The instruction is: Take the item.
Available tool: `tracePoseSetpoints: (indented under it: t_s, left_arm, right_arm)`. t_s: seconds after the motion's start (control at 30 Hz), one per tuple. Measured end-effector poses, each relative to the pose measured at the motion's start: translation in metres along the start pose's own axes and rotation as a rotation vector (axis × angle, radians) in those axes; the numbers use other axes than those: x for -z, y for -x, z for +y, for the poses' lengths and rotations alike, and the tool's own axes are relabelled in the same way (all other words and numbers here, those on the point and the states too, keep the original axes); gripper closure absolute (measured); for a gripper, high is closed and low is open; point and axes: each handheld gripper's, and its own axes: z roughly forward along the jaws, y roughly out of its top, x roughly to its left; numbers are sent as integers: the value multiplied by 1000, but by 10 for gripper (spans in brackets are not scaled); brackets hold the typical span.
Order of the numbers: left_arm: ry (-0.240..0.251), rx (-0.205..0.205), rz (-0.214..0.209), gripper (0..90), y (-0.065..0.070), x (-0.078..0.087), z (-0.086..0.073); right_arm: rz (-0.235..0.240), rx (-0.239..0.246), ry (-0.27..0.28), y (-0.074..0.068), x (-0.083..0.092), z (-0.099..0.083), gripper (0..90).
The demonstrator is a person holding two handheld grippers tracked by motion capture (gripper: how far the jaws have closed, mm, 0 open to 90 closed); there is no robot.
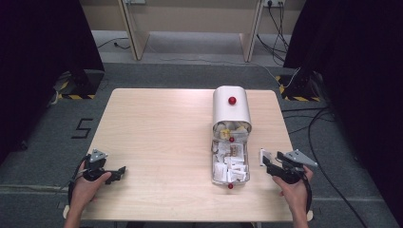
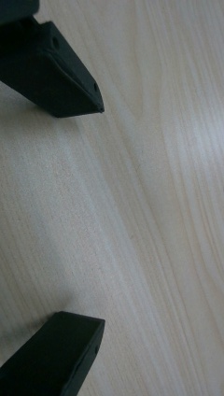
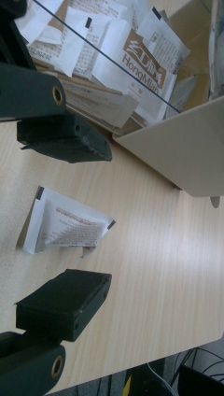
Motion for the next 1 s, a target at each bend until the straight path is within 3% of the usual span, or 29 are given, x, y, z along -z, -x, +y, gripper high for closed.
tracePoseSetpoints:
  t_s: [1.0]
  left_arm:
    - [0,0,0,0,0,0,0]
  right_arm:
    - [14,17,-29,-11,25,-16,324]
